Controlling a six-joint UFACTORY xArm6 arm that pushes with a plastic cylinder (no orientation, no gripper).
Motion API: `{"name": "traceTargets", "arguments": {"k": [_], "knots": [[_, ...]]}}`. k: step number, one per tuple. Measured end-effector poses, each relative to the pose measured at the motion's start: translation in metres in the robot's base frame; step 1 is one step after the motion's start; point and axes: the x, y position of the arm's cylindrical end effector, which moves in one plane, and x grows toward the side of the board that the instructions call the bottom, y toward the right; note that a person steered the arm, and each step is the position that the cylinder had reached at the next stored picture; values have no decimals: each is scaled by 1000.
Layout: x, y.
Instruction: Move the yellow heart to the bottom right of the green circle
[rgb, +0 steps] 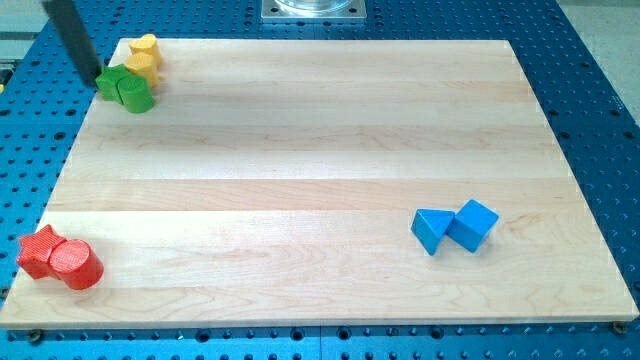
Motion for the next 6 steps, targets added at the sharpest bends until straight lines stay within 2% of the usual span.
{"name": "traceTargets", "arguments": {"k": [1, 2, 3, 4, 5, 6], "knots": [[-45, 8], [-48, 68], [41, 114], [61, 160], [-9, 114], [-31, 43]]}}
